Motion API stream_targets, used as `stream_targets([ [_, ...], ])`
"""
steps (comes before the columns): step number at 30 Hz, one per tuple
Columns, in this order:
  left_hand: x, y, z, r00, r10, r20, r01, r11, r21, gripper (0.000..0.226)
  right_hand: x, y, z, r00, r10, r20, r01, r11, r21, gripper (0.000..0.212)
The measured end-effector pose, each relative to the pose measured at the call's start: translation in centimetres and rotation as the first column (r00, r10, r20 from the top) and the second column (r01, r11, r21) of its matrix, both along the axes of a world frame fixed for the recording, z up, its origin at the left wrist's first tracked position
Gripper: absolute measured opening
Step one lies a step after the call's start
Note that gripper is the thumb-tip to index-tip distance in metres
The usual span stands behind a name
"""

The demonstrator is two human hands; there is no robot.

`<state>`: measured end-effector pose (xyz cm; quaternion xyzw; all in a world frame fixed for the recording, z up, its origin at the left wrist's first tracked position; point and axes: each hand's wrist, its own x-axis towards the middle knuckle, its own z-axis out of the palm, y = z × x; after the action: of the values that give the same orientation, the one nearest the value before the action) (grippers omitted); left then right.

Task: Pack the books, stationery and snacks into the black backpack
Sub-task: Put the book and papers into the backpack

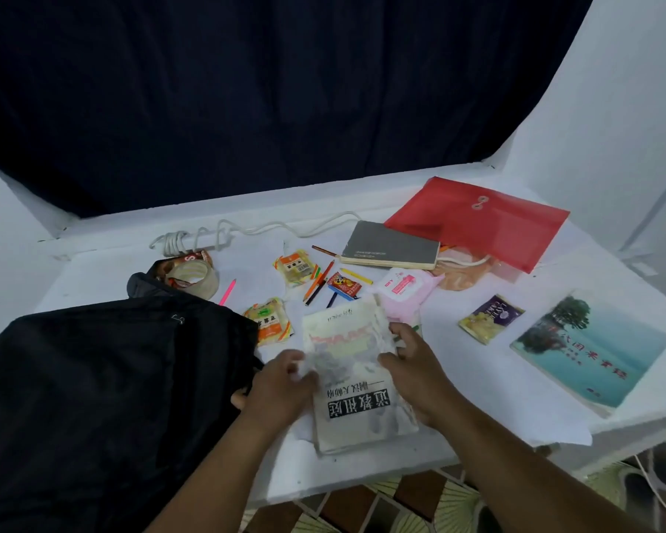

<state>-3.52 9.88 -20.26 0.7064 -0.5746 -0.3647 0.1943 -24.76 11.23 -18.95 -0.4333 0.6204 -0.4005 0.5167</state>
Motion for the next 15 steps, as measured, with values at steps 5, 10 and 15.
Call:
stream_targets([
  [5, 0.3, -2.1, 3.9, 0.869, 0.13, -0.477, -0.091, 0.99, 0.104, 0.03, -0.7, -1.3, 2.9, 0.981, 0.074, 0.177, -0.064, 0.996, -0.064, 0.04],
  [10, 0.9, -2.3, 4.8, 0.803, 0.152, -0.576, -0.205, 0.978, -0.027, 0.02, -0.5, -2.4, 4.1, 0.958, 0.172, 0.228, -0.145, 0.981, -0.128, 0.047],
  [15, 1.7, -2.1, 4.4, 0.592, 0.385, -0.708, -0.447, 0.888, 0.108, 0.016, -0.6, -2.0, 2.6, 0.947, 0.119, 0.298, -0.134, 0.99, 0.033, 0.051],
])
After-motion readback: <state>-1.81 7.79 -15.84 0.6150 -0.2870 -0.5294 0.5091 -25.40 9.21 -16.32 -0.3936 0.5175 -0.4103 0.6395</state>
